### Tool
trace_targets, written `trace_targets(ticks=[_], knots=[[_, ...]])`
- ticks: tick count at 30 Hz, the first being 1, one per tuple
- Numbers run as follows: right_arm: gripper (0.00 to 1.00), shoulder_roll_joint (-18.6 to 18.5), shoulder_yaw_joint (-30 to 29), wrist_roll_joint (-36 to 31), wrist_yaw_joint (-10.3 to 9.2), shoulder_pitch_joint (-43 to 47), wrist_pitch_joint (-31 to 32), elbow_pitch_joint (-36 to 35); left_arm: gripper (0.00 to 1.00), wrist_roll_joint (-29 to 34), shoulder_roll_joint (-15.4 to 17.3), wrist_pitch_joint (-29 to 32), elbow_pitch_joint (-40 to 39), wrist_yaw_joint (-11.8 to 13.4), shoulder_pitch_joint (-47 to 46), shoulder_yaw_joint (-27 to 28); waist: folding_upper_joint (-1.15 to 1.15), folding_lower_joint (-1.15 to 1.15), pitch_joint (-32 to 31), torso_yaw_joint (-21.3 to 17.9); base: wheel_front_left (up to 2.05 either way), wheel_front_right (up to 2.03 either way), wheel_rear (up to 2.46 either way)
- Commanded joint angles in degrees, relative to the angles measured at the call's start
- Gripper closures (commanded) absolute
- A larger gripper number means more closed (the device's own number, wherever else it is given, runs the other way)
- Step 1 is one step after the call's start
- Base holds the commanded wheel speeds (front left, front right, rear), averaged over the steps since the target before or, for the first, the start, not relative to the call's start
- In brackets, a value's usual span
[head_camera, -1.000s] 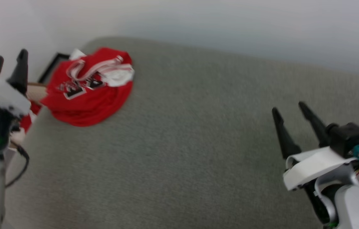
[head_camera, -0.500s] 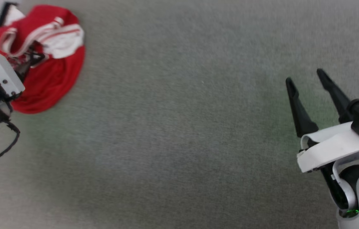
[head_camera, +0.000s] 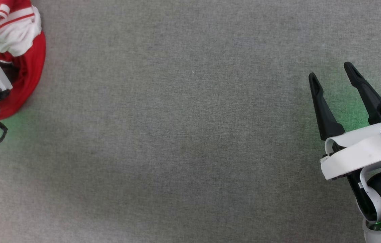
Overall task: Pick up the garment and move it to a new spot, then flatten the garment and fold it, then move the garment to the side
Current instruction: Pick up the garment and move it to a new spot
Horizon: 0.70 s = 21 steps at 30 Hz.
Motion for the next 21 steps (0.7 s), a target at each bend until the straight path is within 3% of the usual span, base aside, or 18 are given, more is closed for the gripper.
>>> trace_targets(ticks=[1,3,21], knots=[[0.0,0.15,-0.08,-0.1,0.02,0.0,0.05,-0.14,0.54,-0.08,-3.96,-0.23,2.39,-1.1,2.6,-1.33,0.0,0.0,0.09,-0.22,0.0,0.0,0.0],[0.0,0.26,-0.03,-0.12,0.02,0.35,0.07,0.19,1.0,0.64,-3.7,-1.52,3.14,-1.56,2.56,-1.94,0.0,0.0,-0.45,-0.02,0.0,0.0,0.0],[0.0,1.79,0.31,1.81,0.02,4.5,-4.01,8.06,1.0,3.47,4.24,-15.39,1.8,-3.74,-4.99,-4.32,0.0,0.0,-13.61,2.02,0.0,0.0,0.0]])
